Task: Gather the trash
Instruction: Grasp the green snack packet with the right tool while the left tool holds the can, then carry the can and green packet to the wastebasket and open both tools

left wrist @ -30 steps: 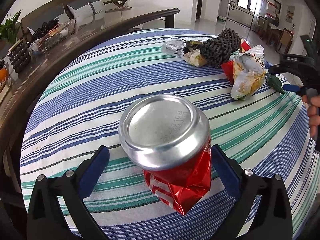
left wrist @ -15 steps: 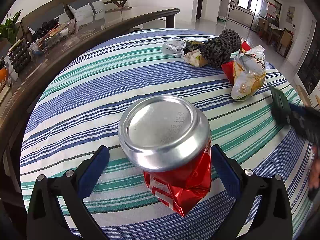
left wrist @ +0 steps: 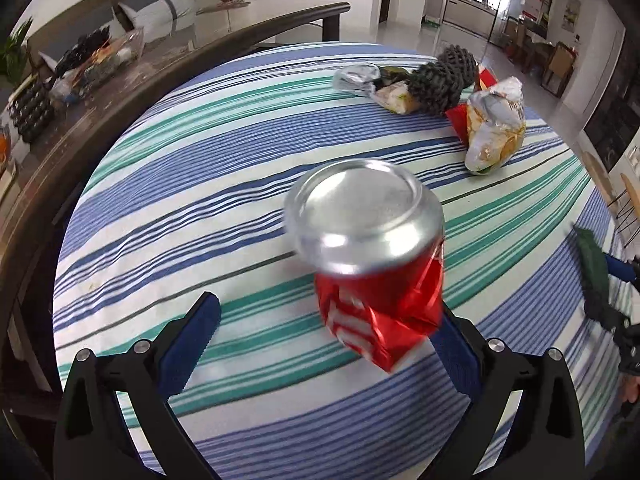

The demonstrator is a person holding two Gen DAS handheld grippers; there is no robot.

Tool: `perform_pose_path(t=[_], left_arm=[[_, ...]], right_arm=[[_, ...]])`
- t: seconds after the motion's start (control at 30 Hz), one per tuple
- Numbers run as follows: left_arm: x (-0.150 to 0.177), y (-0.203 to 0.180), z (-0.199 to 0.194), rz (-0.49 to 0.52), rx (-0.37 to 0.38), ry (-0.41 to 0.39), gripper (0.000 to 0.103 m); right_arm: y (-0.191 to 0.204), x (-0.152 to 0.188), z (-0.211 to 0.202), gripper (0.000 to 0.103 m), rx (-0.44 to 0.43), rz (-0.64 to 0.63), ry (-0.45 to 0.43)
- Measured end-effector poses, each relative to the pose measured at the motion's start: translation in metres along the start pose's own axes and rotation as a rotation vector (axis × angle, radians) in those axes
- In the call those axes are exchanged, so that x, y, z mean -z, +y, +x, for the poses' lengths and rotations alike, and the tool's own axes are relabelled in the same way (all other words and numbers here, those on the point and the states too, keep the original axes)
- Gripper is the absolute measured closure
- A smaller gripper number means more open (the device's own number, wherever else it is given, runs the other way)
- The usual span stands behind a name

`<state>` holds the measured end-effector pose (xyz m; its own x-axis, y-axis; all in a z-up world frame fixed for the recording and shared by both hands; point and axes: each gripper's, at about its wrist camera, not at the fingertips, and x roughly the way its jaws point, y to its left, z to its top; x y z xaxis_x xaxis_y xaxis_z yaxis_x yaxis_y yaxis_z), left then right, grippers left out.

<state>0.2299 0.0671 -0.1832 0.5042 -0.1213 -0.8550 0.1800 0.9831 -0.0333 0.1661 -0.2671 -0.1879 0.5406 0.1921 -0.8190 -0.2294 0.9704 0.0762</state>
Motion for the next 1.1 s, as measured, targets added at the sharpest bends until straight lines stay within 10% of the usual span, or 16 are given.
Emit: perform_pose_path(t=[0.17,0.47,0.53,0.6,0.7,1.1], left_arm=[[-0.001,-0.005,-0.014,0.029,0.092,-0.058,0.005],[-0.008,-0.035,0.010,0.159,0.001,0.003,0.004],[-0.010,-0.029,0.012,0.128,0.010,0.006,0.004],[-0.010,-0.025,0.012,0.101,0.014,0.004,0.009],[-0.014,-0.019,0.007,0.082,0.021,-0.030,0.048],[-0.006,-0.043,-0.026,0.099,0.128,-0.117,0.049]], right_arm=[[-0.010,0.000,-0.004,0.018,-0.058,0.119,0.016],[0.016,-0.036,0.018,0.018,0.034,0.018,0.132],[0.019,-0.040,0.022,0.040,0.045,0.009,0.151],[0.019,-0.042,0.023,0.060,0.061,0.007,0.152],[0.014,-0.039,0.015,0.061,0.034,0.036,0.133],[-0.012,-0.014,-0.025,0.061,-0.053,0.125,0.034]])
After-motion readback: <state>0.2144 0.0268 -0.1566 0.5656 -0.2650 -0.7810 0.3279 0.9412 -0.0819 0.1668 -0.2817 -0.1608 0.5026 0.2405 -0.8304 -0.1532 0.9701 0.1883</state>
